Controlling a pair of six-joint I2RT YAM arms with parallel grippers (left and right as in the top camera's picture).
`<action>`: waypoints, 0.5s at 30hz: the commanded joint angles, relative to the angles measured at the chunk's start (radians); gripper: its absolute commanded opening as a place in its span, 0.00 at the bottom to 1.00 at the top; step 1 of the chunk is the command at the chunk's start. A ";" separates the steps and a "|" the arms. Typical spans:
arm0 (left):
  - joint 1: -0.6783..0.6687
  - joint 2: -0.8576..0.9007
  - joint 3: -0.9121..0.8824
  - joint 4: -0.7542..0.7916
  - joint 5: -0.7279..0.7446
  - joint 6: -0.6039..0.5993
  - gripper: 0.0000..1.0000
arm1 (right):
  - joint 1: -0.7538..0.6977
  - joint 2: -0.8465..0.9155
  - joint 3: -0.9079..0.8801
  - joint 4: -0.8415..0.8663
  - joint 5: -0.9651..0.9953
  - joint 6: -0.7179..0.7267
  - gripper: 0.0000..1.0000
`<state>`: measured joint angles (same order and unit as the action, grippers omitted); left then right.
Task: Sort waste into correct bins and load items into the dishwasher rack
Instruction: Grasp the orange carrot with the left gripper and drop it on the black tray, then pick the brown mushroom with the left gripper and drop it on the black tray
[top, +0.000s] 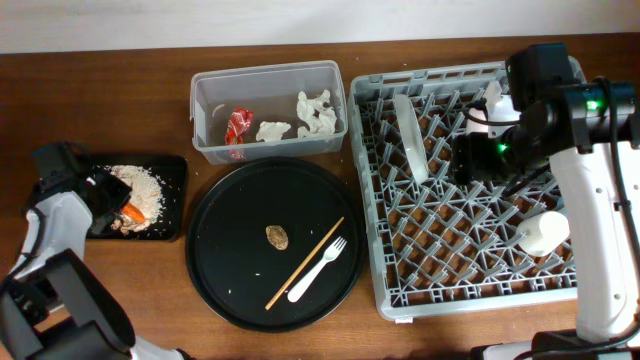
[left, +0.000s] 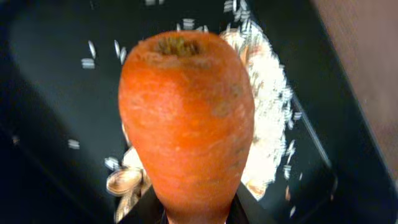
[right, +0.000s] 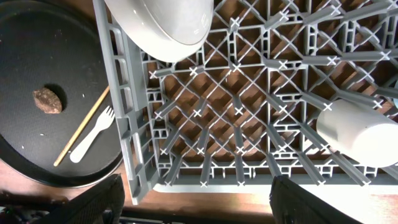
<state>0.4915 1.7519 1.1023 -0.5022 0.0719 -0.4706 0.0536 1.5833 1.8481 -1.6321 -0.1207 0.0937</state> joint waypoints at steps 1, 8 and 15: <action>0.016 0.012 0.014 0.063 0.018 -0.011 0.01 | -0.004 -0.001 0.000 -0.003 0.002 -0.011 0.79; 0.028 0.017 0.014 0.050 0.011 -0.014 0.59 | -0.005 -0.001 0.000 -0.003 0.002 -0.011 0.79; -0.109 -0.218 0.066 -0.124 0.169 0.031 0.67 | -0.005 -0.001 0.000 -0.010 0.002 -0.012 0.79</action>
<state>0.4988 1.6806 1.1324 -0.5621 0.1524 -0.4828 0.0536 1.5833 1.8481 -1.6371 -0.1207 0.0940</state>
